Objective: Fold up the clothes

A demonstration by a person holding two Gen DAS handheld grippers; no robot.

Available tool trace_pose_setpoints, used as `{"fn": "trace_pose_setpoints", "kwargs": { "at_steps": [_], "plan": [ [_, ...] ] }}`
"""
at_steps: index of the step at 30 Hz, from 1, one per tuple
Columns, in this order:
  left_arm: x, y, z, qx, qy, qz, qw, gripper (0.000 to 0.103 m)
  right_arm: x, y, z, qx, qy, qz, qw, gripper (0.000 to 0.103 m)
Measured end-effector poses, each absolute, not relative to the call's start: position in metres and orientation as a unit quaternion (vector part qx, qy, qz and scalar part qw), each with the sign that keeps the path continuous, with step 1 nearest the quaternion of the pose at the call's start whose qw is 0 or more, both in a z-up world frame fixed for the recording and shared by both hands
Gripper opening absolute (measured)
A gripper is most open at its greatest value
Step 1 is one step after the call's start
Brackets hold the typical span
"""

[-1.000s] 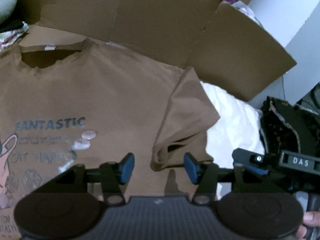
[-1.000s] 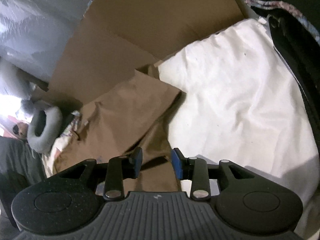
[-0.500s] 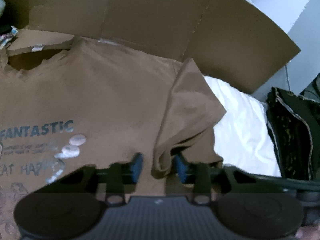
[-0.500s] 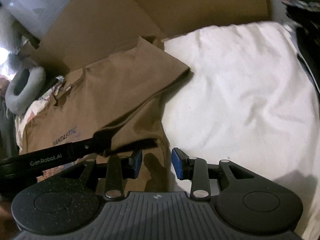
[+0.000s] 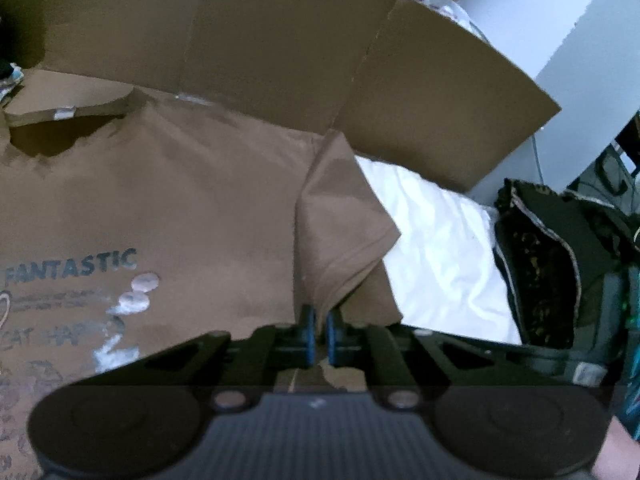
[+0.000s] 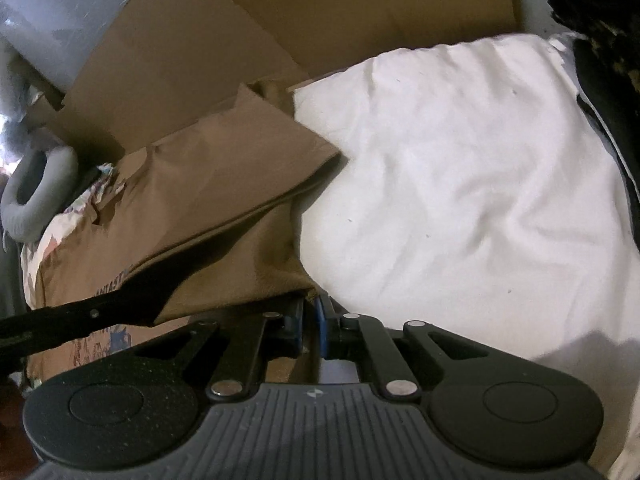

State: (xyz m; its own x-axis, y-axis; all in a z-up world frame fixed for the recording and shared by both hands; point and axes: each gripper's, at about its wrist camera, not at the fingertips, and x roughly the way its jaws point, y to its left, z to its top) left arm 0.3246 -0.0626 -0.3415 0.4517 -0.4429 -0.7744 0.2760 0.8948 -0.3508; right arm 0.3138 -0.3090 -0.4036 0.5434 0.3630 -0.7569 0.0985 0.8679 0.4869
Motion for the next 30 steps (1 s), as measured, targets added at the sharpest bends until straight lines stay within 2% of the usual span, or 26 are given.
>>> {"fn": "trace_pose_setpoints", "kwargs": {
  "at_steps": [6,12,18,19,27,29,30],
  "plan": [
    [0.317,-0.062,-0.339,-0.092,0.482,-0.191,0.85,0.006,0.317,-0.307,-0.406,0.25,0.473,0.082,0.841,0.01],
    [0.316,-0.061,-0.359,-0.097,0.517,-0.167,0.834,0.006,0.316,-0.31,-0.407,0.25,0.474,0.086,0.84,0.01],
    [0.317,-0.062,-0.36,-0.071,0.531,-0.158,0.829,0.011,0.316,-0.31,-0.402,0.237,0.479,0.09,0.84,0.01],
    [0.316,-0.061,-0.356,-0.068,0.526,-0.159,0.832,0.014,0.315,-0.31,-0.401,0.235,0.481,0.09,0.84,0.011],
    [0.324,-0.079,-0.326,-0.037,0.486,-0.189,0.852,0.017,0.3,-0.33,-0.394,0.254,0.481,0.077,0.836,0.016],
    [0.327,-0.092,-0.323,-0.025,0.48,-0.201,0.854,0.021,0.297,-0.333,-0.391,0.251,0.477,0.073,0.839,0.019],
    [0.329,-0.099,-0.322,-0.02,0.475,-0.207,0.855,0.022,0.296,-0.336,-0.39,0.254,0.474,0.071,0.84,0.024]
  ]
}}
